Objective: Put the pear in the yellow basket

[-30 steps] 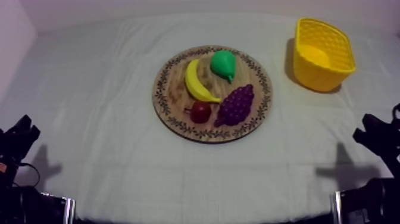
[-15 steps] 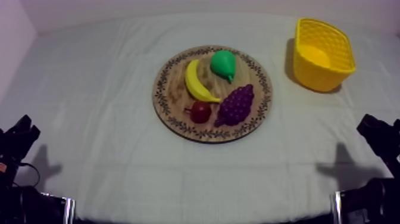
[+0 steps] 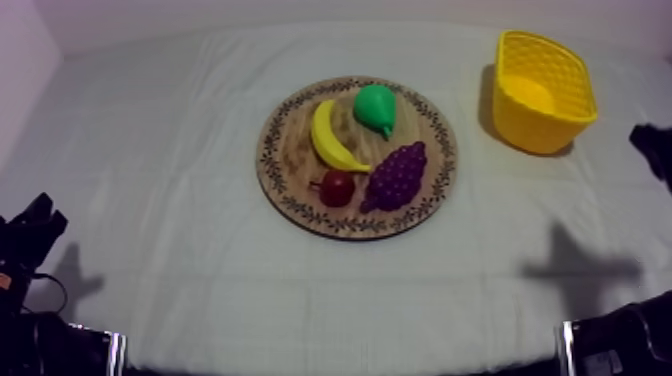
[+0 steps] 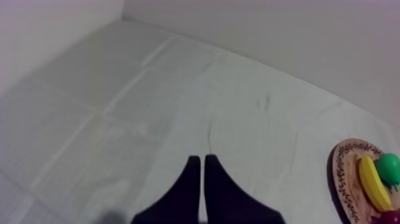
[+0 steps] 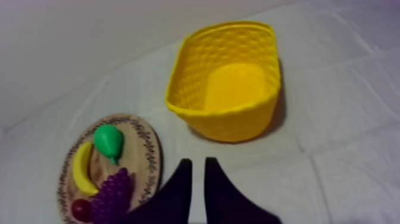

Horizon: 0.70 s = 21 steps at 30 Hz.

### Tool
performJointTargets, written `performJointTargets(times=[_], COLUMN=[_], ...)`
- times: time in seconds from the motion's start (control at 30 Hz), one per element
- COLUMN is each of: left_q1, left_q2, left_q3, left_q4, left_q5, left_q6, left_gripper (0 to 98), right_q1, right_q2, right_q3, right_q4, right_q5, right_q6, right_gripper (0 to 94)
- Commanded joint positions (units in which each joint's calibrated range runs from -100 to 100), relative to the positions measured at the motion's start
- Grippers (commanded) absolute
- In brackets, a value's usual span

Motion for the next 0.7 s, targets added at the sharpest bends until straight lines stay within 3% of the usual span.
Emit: performJointTargets(times=[0.0, 0.4, 0.67], left_q1=[0.0, 0.0, 0.0], left_q2=[0.0, 0.0, 0.0], left_q3=[0.0, 0.0, 0.0], left_q4=[0.0, 0.0, 0.0], left_q5=[0.0, 0.0, 0.0], left_q6=[0.0, 0.0, 0.0], left_gripper=[0.1, 0.1, 0.1], right_q1=[-4.1, -16.9, -20.7], right_q2=[7.9, 24.3, 36.1], right_q3=[-12.9, -33.2, -41.9], right_q4=[1.7, 6.2, 7.2], right_q5=[2.7, 7.4, 7.6], right_q6=[-2.9, -8.5, -9.5], right_gripper=[9.3, 10.3, 10.5])
